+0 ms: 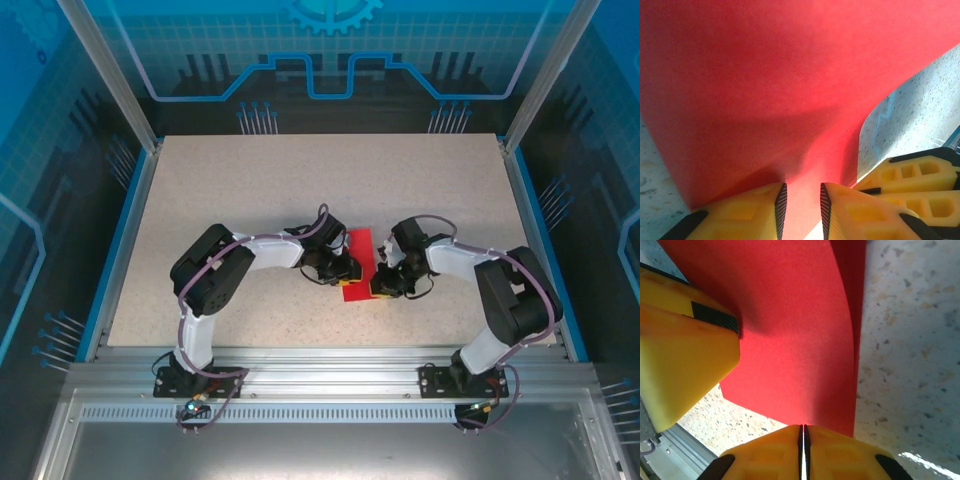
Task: Fold a paper plane with a square sheet of paper (fold left side to right side)
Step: First fold in half a square sheet of paper at the center of the table.
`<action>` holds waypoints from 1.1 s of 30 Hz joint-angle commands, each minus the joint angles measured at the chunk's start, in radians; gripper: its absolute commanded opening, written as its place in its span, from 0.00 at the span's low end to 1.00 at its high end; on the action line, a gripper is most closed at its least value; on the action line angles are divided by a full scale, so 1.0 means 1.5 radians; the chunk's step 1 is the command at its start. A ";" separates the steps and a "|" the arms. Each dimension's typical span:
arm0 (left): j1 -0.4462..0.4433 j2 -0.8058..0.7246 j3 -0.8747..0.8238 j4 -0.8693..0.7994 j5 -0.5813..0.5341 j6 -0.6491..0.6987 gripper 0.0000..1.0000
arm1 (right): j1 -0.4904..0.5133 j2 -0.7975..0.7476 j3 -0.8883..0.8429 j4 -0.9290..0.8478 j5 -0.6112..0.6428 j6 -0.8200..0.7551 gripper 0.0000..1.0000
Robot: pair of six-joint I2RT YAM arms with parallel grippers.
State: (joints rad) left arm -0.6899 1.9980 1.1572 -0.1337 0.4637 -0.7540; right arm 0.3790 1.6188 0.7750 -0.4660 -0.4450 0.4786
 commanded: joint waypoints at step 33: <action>0.045 0.053 0.116 -0.130 -0.031 0.075 0.34 | 0.008 0.083 0.018 -0.082 0.129 -0.015 0.10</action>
State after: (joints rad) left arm -0.6476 2.0426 1.3083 -0.2943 0.4164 -0.6716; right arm 0.3820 1.6859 0.8230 -0.5156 -0.4206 0.4702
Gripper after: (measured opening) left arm 0.340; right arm 0.107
